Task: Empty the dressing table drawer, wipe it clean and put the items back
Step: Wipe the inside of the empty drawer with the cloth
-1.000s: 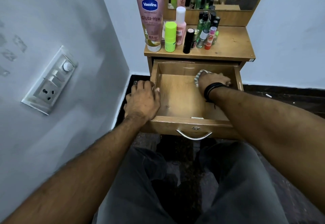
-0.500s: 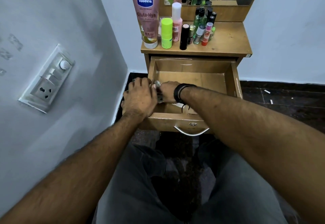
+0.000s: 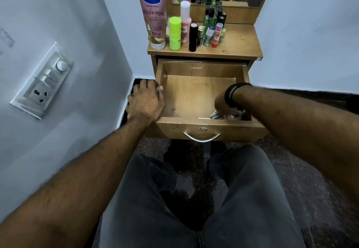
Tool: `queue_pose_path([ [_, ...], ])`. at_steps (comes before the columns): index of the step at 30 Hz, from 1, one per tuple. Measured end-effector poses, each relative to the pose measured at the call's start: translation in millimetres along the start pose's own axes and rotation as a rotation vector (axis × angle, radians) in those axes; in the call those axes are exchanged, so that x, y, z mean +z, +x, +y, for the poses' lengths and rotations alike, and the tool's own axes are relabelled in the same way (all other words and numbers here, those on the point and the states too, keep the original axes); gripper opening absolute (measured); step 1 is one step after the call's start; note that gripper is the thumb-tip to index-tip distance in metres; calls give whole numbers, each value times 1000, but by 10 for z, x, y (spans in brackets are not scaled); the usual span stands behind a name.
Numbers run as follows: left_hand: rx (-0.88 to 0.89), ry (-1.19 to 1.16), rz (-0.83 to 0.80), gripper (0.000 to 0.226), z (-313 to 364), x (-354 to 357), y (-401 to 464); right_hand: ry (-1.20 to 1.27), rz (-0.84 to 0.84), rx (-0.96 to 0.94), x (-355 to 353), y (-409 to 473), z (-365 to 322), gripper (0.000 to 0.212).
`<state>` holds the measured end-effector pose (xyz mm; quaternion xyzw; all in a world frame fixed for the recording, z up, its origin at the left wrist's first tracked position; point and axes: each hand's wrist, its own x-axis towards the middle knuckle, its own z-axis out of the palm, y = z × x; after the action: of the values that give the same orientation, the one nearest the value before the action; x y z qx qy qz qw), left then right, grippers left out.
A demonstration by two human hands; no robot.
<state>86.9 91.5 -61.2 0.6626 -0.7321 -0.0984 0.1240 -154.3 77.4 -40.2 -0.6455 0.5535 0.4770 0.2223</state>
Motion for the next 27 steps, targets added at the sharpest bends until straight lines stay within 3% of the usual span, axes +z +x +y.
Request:
queue_pose_path([
  [2,-9,-15,7,44,-2,-9,-2,83,24,-43,-14,-11,-123,21],
  [6,-2,-9,18,44,10,-15,-9,328,212,-206,-156,-99,-378,26],
  [12,4,25,10,44,24,-4,6,714,320,-353,-415,-159,-896,26],
  [16,4,27,14,45,16,13,7,954,200,-376,-309,-175,-684,41],
  [19,12,23,14,46,10,20,6,956,142,-257,-195,-218,-381,61],
  [22,19,0,26,49,-5,10,7,950,110,-175,-126,-198,-198,66],
  [25,2,-22,43,50,5,-5,-7,937,104,-291,-150,-264,-363,45],
  [27,-10,-42,44,51,11,-20,-7,841,188,-391,-235,-285,-590,35],
])
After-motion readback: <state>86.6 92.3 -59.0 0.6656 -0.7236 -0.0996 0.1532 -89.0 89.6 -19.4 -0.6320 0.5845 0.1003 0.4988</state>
